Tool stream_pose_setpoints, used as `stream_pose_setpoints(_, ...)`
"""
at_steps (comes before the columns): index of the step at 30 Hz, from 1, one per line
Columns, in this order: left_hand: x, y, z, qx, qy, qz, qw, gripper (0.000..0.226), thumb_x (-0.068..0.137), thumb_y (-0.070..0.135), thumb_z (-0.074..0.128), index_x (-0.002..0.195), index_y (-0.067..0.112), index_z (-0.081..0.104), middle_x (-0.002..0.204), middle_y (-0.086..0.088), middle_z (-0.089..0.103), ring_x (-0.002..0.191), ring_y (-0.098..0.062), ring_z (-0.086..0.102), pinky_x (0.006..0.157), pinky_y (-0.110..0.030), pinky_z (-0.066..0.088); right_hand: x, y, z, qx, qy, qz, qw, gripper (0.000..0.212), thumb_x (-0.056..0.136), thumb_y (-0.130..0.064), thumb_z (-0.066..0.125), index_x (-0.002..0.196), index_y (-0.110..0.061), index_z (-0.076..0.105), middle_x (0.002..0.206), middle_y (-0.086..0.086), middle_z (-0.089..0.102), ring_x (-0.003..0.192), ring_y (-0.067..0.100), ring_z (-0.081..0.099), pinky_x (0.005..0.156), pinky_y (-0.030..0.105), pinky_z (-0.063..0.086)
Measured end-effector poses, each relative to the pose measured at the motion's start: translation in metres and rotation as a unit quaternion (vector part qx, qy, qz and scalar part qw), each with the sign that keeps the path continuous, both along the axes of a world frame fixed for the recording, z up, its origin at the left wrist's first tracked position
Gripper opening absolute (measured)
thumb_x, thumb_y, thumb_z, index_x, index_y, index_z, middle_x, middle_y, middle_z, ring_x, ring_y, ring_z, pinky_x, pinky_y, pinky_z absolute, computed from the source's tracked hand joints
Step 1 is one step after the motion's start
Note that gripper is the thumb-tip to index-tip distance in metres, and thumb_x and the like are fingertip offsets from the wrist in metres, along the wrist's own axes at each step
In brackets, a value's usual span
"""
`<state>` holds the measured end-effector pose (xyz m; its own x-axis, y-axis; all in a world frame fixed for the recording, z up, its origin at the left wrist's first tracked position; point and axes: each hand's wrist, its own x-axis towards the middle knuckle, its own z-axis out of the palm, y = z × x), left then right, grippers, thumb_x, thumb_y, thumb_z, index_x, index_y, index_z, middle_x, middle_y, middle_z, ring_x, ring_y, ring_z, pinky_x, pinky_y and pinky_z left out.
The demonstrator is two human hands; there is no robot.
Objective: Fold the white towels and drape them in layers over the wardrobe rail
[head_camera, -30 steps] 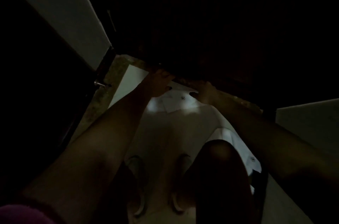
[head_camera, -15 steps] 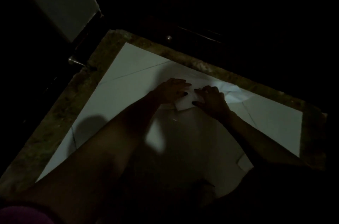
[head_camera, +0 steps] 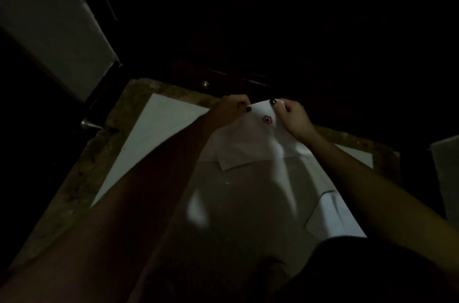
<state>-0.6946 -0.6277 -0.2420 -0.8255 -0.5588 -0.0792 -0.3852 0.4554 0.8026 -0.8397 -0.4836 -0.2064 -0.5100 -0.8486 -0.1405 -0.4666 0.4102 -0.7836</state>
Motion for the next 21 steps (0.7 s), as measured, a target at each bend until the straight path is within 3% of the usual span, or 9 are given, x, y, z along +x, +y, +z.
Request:
stream_pose_setpoints(2,-0.004,-0.012,0.064,-0.002,0.002,-0.001,1.0,0.012,0.095,0.011,0.057,0.085,0.005,0.062,0.072,-0.003,0.053,0.064,-0.007,0.047,0.059,-0.015,0.037,-0.005,-0.009,0.055,-0.018,-0.019,-0.011,1.0,0.041,0.103,-0.027,0.043,0.08,0.004,0.056,0.069,0.009,0.055,0.062,0.014,0.05,0.059,0.029,0.038)
stream_pose_setpoints(4,-0.009,-0.021,0.135,-0.002,-0.002,0.004,1.0,0.013,0.096,0.012,0.055,0.083,0.008,0.058,0.067,0.003,0.047,0.059,-0.004,0.041,0.055,-0.015,0.033,-0.007,-0.017,0.119,-0.027,-0.017,-0.01,0.999,0.039,0.104,-0.028,0.042,0.082,0.0,0.058,0.072,0.011,0.058,0.064,0.018,0.054,0.059,0.03,0.041)
stream_pose_setpoints(8,-0.003,-0.037,0.29,0.015,-0.01,0.018,1.0,0.014,0.097,0.014,0.055,0.085,0.007,0.058,0.072,0.004,0.048,0.064,-0.006,0.043,0.056,-0.013,0.035,-0.003,-0.036,0.264,-0.048,-0.003,0.008,0.999,0.037,0.104,-0.027,0.042,0.086,-0.001,0.06,0.078,0.019,0.063,0.067,0.02,0.057,0.06,0.029,0.042)
stream_pose_setpoints(13,0.03,-0.064,0.498,0.021,0.008,0.065,0.998,0.02,0.097,0.017,0.054,0.078,0.014,0.056,0.074,0.001,0.054,0.071,-0.012,0.05,0.065,-0.024,0.04,0.02,-0.076,0.459,-0.098,-0.03,0.011,0.995,0.028,0.103,-0.027,0.043,0.087,-0.015,0.062,0.082,0.008,0.066,0.074,0.018,0.064,0.063,0.03,0.05)
stream_pose_setpoints(17,0.074,-0.082,0.66,0.036,0.015,0.079,0.996,0.019,0.093,0.023,0.064,0.084,0.006,0.067,0.076,0.002,0.062,0.068,-0.004,0.058,0.061,-0.013,0.047,0.048,-0.103,0.604,-0.138,-0.044,0.029,0.989,0.029,0.103,-0.025,0.042,0.095,-0.006,0.063,0.084,0.008,0.067,0.078,0.018,0.066,0.066,0.03,0.051)
stream_pose_setpoints(21,0.126,-0.1,0.801,0.025,-0.002,0.08,0.996,0.008,0.088,0.009,0.068,0.093,0.004,0.071,0.081,0.003,0.066,0.072,0.004,0.059,0.072,-0.009,0.046,0.072,-0.113,0.742,-0.17,-0.058,0.075,0.981,0.032,0.104,-0.026,0.042,0.093,-0.003,0.062,0.081,0.009,0.067,0.071,0.011,0.065,0.062,0.025,0.05)
